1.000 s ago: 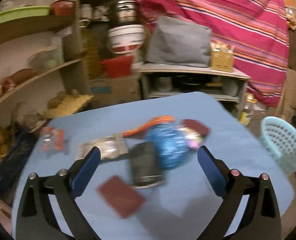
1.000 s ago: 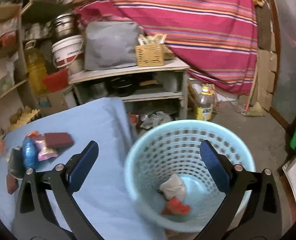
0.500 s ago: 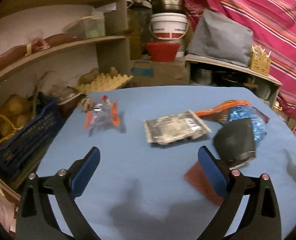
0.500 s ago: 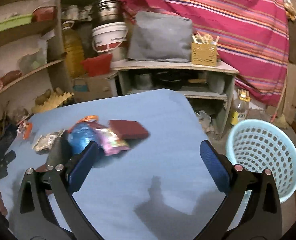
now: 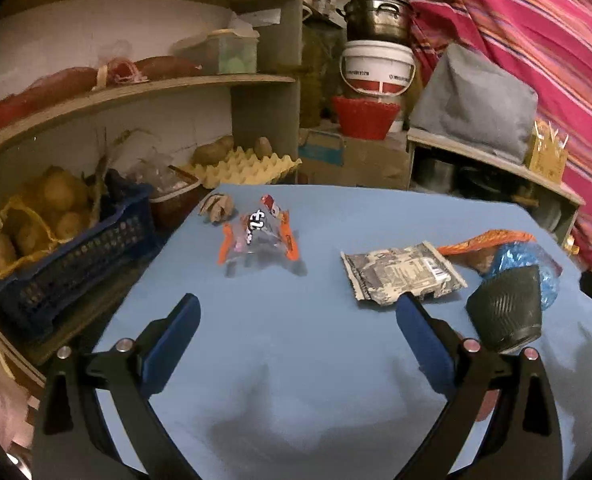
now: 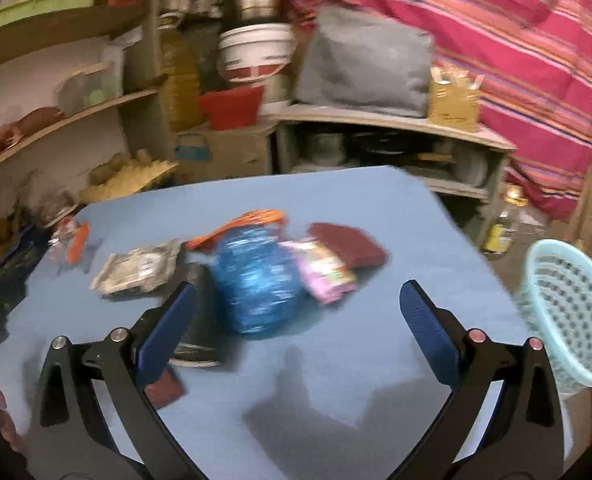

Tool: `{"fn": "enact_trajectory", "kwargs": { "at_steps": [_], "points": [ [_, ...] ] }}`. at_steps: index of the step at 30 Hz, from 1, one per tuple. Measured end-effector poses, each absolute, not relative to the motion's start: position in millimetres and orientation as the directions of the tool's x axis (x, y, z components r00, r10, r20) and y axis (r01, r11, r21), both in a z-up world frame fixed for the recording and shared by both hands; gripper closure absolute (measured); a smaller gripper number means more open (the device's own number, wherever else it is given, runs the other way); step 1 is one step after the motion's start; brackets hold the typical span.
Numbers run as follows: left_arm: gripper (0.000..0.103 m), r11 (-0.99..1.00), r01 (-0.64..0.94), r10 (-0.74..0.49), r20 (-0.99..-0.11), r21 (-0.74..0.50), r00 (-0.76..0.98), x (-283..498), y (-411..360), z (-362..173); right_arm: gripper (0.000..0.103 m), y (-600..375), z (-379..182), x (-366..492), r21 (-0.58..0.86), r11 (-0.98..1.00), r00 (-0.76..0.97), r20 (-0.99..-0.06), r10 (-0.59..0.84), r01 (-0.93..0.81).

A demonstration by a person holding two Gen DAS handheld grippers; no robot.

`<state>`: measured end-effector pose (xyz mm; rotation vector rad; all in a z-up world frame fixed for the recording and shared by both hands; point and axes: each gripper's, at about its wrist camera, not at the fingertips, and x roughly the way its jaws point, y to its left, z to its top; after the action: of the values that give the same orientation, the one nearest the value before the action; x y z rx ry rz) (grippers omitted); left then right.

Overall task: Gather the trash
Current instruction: 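Grasp the black ribbed cup with the right tool while the left tool grasps the brown scouring pad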

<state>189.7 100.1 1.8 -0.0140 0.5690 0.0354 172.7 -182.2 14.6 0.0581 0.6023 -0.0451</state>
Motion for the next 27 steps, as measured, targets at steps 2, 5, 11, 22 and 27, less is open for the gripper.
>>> {"fn": "enact_trajectory", "kwargs": {
  "at_steps": [2,5,11,22,27],
  "points": [
    [0.007,0.999,-0.034,0.027,-0.548,-0.003,0.836,192,101,2,0.004,-170,9,180,0.034,0.999,0.803,-0.595,-0.003,0.028],
    [0.007,0.999,-0.031,0.016,-0.544,-0.019,0.839,190,102,4,0.004,-152,1,191,0.042,0.999,0.78,-0.624,0.04,-0.018],
    [0.007,0.998,-0.044,0.008,-0.527,-0.055,0.85,187,105,8,0.014,-131,-9,208,0.034,0.998,0.76,-0.647,0.062,-0.052],
    [0.007,0.998,-0.026,-0.006,-0.547,-0.051,0.837,194,89,3,0.052,-125,-24,226,0.144,0.98,0.675,-0.711,0.198,-0.136],
    [0.006,0.999,-0.014,-0.013,-0.557,-0.044,0.83,197,79,0,0.052,-129,-18,217,0.123,0.979,0.691,-0.694,0.201,-0.161]
  ]
}}
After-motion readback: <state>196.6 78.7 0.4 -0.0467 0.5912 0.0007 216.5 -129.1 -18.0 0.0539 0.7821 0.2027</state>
